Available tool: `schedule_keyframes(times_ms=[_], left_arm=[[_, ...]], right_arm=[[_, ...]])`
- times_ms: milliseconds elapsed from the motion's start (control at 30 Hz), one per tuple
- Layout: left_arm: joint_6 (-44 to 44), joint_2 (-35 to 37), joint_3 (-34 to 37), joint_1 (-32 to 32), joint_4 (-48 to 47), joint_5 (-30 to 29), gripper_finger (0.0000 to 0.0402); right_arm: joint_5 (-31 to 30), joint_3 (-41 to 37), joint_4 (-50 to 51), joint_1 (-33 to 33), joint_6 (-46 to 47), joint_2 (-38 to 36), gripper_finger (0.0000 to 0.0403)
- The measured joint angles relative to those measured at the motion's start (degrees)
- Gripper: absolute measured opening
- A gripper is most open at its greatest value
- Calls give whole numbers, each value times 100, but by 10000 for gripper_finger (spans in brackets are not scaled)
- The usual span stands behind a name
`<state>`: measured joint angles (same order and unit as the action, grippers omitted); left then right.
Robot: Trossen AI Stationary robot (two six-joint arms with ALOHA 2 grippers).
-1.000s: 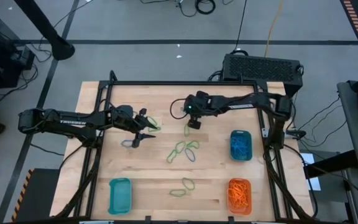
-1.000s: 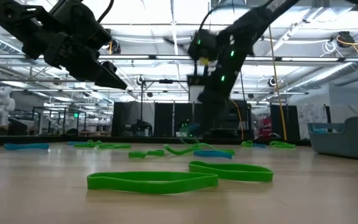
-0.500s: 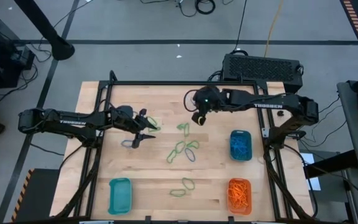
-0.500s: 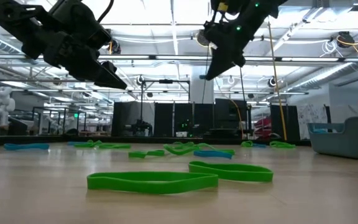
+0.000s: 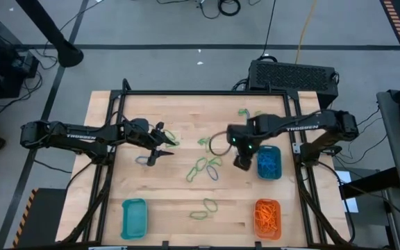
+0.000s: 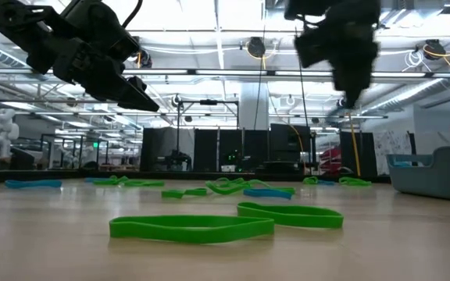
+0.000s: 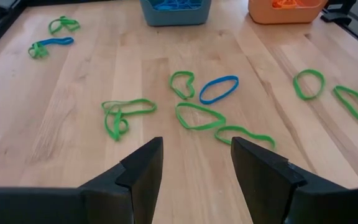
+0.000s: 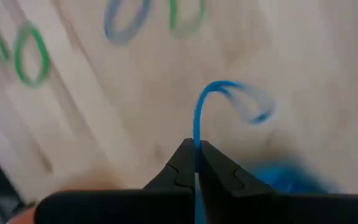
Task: Sort rubber bands into baskets
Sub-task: Put the blue rubber band into the dark blue bin
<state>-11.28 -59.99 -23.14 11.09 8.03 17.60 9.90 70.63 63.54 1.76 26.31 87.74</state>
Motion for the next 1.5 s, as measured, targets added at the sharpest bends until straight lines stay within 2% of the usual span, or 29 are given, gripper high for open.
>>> schedule_keyframes(times_ms=[200, 300, 567, 933, 1067, 1267, 1500], left_arm=[[44, 2, 0, 0, 2, 3, 199], [47, 0, 0, 0, -1, 3, 199], [155, 0, 0, 0, 2, 8, 199], [156, 0, 0, 0, 48, 8, 199], [156, 1, 0, 0, 44, 10, 199], [198, 0, 0, 0, 39, 10, 199], [198, 0, 0, 0, 24, 14, 199]], right_arm=[[399, -12, 1352, -675, 1302, -31, 0], [249, -184, 1698, -885, 1675, -31, 0], [-247, -1012, 1810, -734, 1603, -26, 0], [-269, -1706, 1748, -432, 1713, -26, 2], [-223, -1714, 1672, -433, 1837, -26, 21], [-206, -1711, 1515, -433, 1861, -26, 69], [-73, -1486, 2005, -433, 1873, -24, 117]])
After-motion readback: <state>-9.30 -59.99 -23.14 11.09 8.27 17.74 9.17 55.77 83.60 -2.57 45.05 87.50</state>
